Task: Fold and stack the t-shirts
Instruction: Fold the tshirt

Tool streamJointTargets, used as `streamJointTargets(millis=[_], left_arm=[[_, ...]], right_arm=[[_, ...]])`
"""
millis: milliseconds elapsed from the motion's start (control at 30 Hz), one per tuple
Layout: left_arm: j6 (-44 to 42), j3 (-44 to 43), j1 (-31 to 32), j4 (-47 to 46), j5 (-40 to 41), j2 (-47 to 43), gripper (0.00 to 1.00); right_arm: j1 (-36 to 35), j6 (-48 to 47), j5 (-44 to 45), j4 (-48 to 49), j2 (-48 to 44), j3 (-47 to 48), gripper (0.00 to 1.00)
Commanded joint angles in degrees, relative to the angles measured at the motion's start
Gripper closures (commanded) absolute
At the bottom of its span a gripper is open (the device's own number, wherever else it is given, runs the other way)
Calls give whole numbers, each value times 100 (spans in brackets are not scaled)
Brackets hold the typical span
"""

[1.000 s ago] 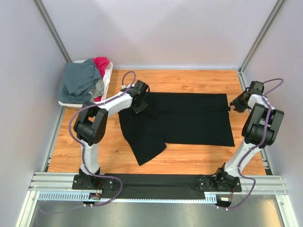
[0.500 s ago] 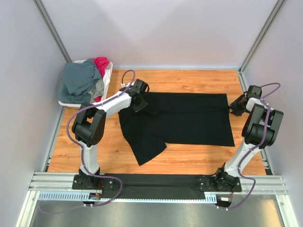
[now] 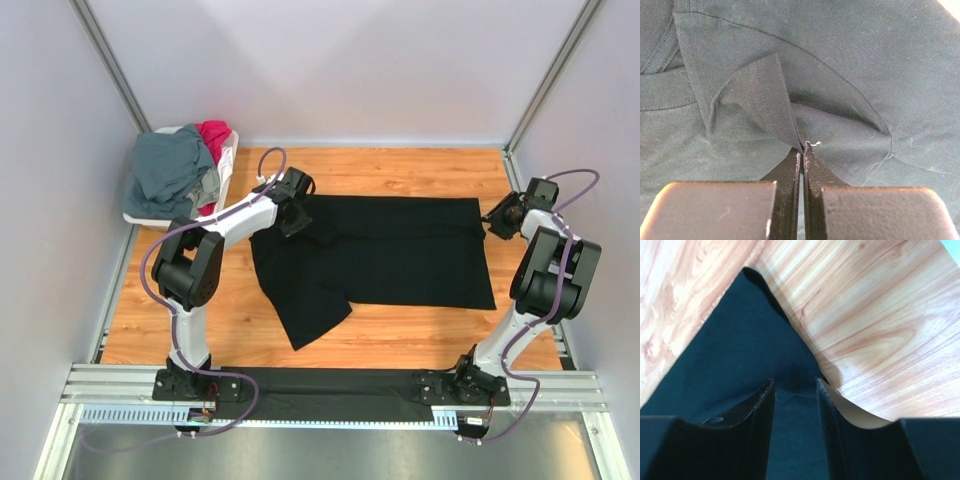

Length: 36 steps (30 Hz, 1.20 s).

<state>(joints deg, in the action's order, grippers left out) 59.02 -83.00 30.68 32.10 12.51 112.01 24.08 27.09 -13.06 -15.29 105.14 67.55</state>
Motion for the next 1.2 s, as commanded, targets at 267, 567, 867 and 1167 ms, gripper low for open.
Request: streamJointTargets(millis=[267,567,867,1167], left_arm=[[-321,-155,-44,-55,-21,-355,100],[-383,-120,-97,-90,-91,-399,100],[-383,-111,-141,-107,-179,-355,100],[-392,-120,-167,-134,-205,-320,100]], right_arm=[[-8,-1337,76,95,-292,-40,56],[1,-1830,-365,70,-64,-22,55],[-43,-2102,-346,-176,32,91,56],[-131,-2428,-224,-704,375,514,57]])
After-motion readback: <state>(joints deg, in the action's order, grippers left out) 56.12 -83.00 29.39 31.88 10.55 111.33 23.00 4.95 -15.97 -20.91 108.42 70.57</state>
